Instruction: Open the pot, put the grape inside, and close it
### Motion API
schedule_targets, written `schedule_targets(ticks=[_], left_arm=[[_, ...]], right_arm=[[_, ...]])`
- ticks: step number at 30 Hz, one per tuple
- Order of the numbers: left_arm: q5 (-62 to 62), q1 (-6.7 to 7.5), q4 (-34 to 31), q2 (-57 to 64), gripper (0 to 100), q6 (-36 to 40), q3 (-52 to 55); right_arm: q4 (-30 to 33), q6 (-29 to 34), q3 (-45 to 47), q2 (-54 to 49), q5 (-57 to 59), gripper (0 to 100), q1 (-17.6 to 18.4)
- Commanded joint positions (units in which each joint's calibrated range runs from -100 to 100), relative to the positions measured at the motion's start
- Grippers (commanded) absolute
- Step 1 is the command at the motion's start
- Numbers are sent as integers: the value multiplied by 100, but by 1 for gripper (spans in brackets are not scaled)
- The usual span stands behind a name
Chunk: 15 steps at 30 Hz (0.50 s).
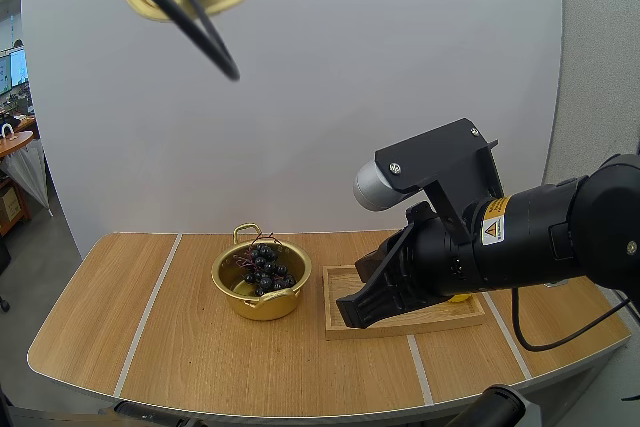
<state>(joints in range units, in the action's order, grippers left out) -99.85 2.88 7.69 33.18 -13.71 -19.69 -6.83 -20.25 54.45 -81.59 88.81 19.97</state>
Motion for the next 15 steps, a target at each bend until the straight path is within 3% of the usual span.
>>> schedule_targets(ticks=[1, 9, 15], left_arm=[[-15, 12, 398, -6, 0, -316, 900], [-4, 12, 623, -70, 0, -745, 2794], [1004, 12, 667, -523, 0, -1025, 3826]], right_arm=[[25, 21, 9, -47, 33, 0, 6], [25, 21, 9, -47, 85, 0, 6], [25, 21, 9, -47, 105, 0, -28]])
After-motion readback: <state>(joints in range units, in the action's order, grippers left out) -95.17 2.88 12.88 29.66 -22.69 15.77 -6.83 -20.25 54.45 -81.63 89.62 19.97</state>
